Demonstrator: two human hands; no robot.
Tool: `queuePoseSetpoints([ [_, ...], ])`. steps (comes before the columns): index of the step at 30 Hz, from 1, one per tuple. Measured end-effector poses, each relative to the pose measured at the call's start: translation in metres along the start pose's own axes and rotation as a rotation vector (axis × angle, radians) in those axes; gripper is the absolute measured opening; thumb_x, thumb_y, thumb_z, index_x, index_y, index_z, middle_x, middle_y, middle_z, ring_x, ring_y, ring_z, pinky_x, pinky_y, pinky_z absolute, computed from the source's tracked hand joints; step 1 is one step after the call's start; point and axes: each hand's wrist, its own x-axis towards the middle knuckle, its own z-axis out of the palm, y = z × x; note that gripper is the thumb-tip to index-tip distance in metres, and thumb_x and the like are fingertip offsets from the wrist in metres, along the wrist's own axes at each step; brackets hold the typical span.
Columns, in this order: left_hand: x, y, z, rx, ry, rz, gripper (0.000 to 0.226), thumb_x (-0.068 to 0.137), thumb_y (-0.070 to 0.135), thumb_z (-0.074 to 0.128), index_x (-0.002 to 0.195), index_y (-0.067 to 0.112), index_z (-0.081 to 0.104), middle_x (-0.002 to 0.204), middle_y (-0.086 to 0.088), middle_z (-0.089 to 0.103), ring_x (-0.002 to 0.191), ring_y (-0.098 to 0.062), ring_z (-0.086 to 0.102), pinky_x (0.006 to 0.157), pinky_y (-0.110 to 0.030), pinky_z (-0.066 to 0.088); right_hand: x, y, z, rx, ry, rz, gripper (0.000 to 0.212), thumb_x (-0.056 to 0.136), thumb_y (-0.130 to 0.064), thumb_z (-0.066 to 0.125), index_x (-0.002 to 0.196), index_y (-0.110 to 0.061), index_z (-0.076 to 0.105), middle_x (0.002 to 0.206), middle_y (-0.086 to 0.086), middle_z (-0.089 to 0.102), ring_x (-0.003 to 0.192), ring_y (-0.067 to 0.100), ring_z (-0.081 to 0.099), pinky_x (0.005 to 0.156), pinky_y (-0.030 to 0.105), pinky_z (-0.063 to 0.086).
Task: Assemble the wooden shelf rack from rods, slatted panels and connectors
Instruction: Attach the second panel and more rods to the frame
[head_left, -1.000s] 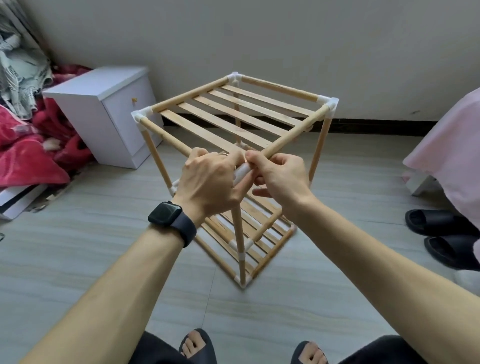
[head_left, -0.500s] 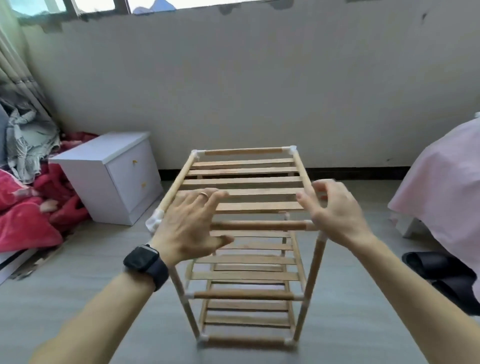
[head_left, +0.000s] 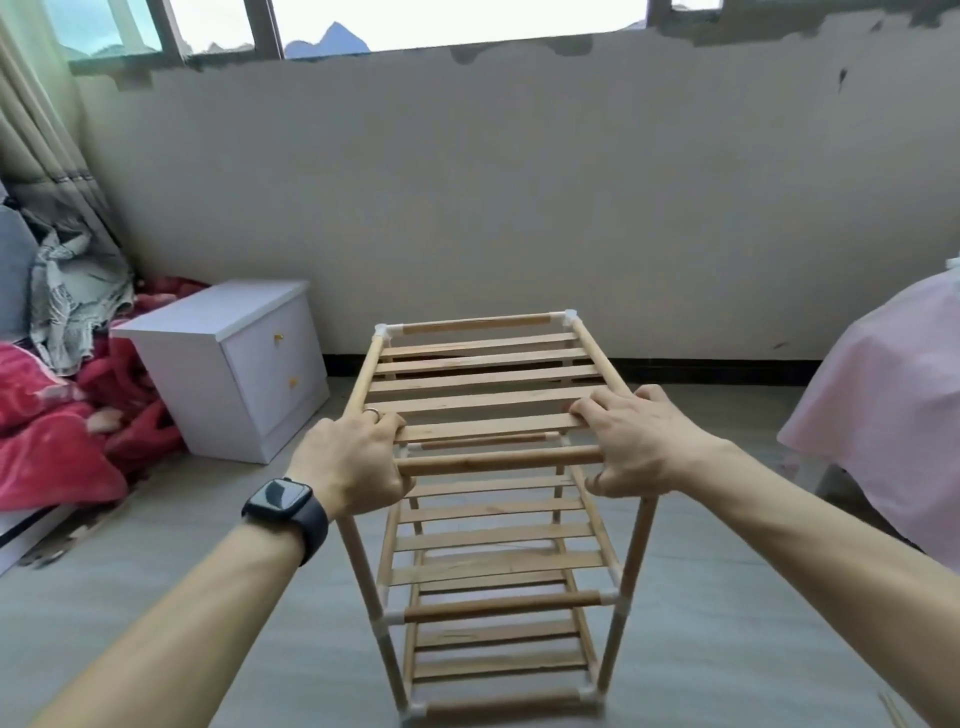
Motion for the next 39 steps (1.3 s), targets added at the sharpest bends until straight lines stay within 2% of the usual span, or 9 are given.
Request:
queuePoseSetpoints([
  [10,0.017,0.003,0.005,0.027,0.035,-0.026,0.027,0.089,0.050,0.051,0.102,0.028,0.057,0.087,0.008,0.059,0.072,-0.015,0.052,0.068,-0.030,0.040,0.017,0.002,0.002,-0.017,0.144,0.040,0.026,0.081,-0.039,0.055,0.104,-0.028,0.058,0.092,-0.010,0.063,0.078,0.014,0.054,0.086,0.031,0.026],
  [18,0.015,-0.021,0.003,-0.107,-0.053,0.051,0.060,0.084,0.053,0.064,0.138,0.031,0.050,0.120,0.007,0.063,0.102,-0.016,0.061,0.087,-0.030,0.053,0.014,0.019,-0.001,0.012,-0.007,-0.013,0.054,0.076,-0.056,0.060,0.124,-0.032,0.055,0.120,-0.013,0.058,0.120,0.012,0.047,0.103,0.040,0.032],
  [23,0.016,-0.015,0.005,-0.059,0.048,0.052,0.039,0.091,0.040,0.054,0.128,0.028,0.055,0.110,0.006,0.064,0.095,-0.019,0.062,0.082,-0.030,0.052,0.017,0.017,0.004,-0.010,0.072,0.007,0.048,0.076,-0.056,0.053,0.115,-0.029,0.061,0.112,-0.012,0.064,0.113,0.014,0.053,0.095,0.036,0.040],
  [28,0.022,-0.017,0.008,-0.031,0.068,0.045,0.034,0.089,0.028,0.048,0.121,0.026,0.059,0.098,0.006,0.064,0.083,-0.019,0.061,0.078,-0.030,0.052,0.025,0.014,0.008,0.025,0.140,0.027,0.024,0.082,-0.042,0.056,0.100,-0.030,0.063,0.098,-0.013,0.062,0.105,0.014,0.054,0.091,0.033,0.040],
  [31,0.021,-0.017,0.009,-0.055,0.092,0.028,0.041,0.089,0.036,0.056,0.129,0.029,0.055,0.115,0.006,0.062,0.096,-0.017,0.058,0.084,-0.029,0.049,0.023,0.014,0.009,0.035,0.163,0.038,0.033,0.085,-0.045,0.061,0.114,-0.029,0.063,0.112,-0.012,0.064,0.115,0.013,0.051,0.096,0.032,0.040],
  [34,0.010,-0.027,0.013,-0.348,0.104,0.014,0.079,0.071,0.061,0.070,0.141,0.037,0.043,0.147,0.007,0.036,0.125,-0.016,0.038,0.101,-0.036,0.042,0.010,0.015,0.013,0.286,0.239,0.094,0.080,0.068,-0.062,0.071,0.139,-0.032,0.051,0.140,-0.012,0.046,0.132,0.014,0.036,0.107,0.037,0.034],
  [36,-0.001,-0.032,0.014,-0.669,0.105,-0.030,0.099,0.056,0.073,0.071,0.144,0.045,0.035,0.151,0.011,0.022,0.129,-0.013,0.028,0.103,-0.038,0.036,-0.002,0.013,0.017,0.730,0.258,0.157,0.110,0.052,-0.067,0.073,0.151,-0.033,0.040,0.146,-0.016,0.030,0.134,0.011,0.027,0.105,0.037,0.032],
  [38,-0.007,-0.033,0.017,-1.121,0.105,-0.193,0.101,0.053,0.074,0.072,0.143,0.044,0.038,0.146,0.010,0.030,0.125,-0.012,0.037,0.103,-0.041,0.036,-0.009,0.015,0.024,1.297,0.265,0.258,0.111,0.055,-0.062,0.075,0.154,-0.028,0.038,0.144,-0.013,0.039,0.130,0.014,0.040,0.098,0.034,0.040],
  [39,-0.006,-0.032,0.017,-1.363,0.082,-0.317,0.097,0.056,0.073,0.071,0.142,0.038,0.043,0.139,0.007,0.039,0.119,-0.014,0.045,0.099,-0.042,0.040,-0.010,0.016,0.027,1.516,0.256,0.347,0.100,0.064,-0.061,0.074,0.151,-0.022,0.042,0.137,-0.006,0.050,0.121,0.018,0.051,0.092,0.035,0.046],
])
